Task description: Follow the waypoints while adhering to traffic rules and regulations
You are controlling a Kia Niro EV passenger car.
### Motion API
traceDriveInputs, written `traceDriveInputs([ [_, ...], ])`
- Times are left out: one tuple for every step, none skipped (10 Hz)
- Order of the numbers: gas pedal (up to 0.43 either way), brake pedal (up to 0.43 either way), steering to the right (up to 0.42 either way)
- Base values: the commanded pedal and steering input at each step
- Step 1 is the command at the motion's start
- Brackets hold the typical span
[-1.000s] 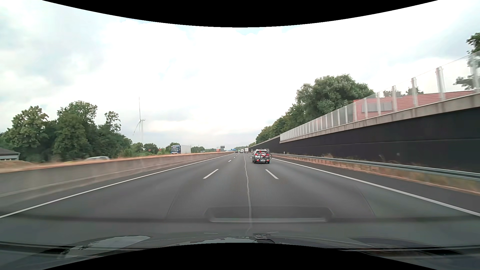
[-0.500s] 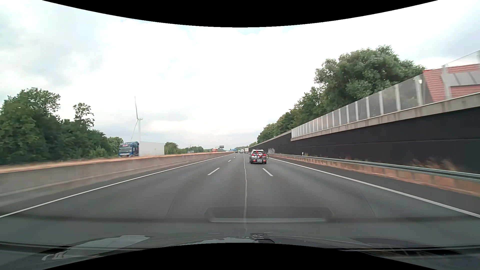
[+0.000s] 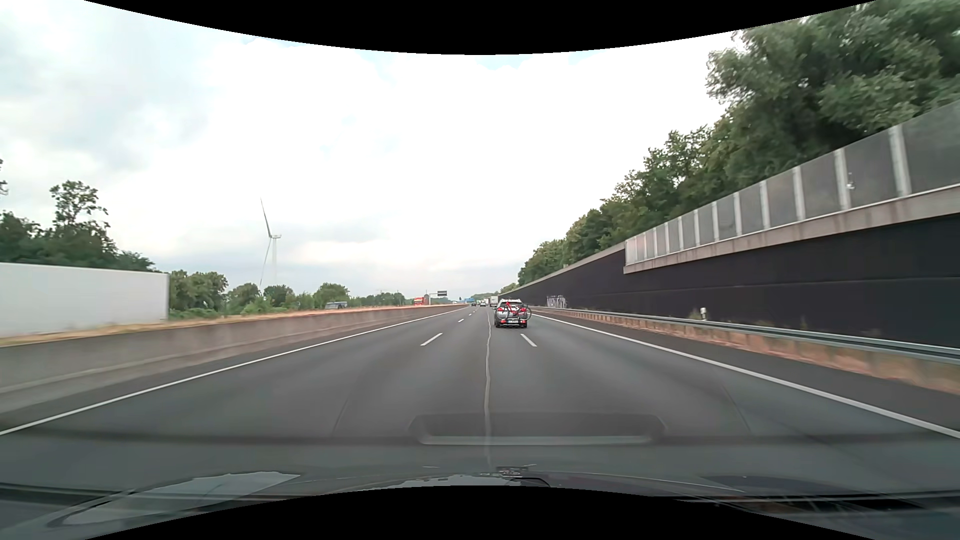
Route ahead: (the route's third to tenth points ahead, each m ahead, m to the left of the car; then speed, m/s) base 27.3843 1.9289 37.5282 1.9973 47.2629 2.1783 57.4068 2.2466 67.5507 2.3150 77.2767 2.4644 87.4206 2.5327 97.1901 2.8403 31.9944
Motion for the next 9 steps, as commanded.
traceDriveInputs([
  [0.11, 0.0, -0.004],
  [0.118, 0.0, -0.004],
  [0.13, 0.0, -0.004],
  [0.138, 0.0, -0.004],
  [0.157, 0.0, -0.004],
  [0.169, 0.0, -0.004],
  [0.177, 0.0, -0.004],
  [0.177, 0.0, -0.004],
  [0.177, 0.0, -0.004],
])
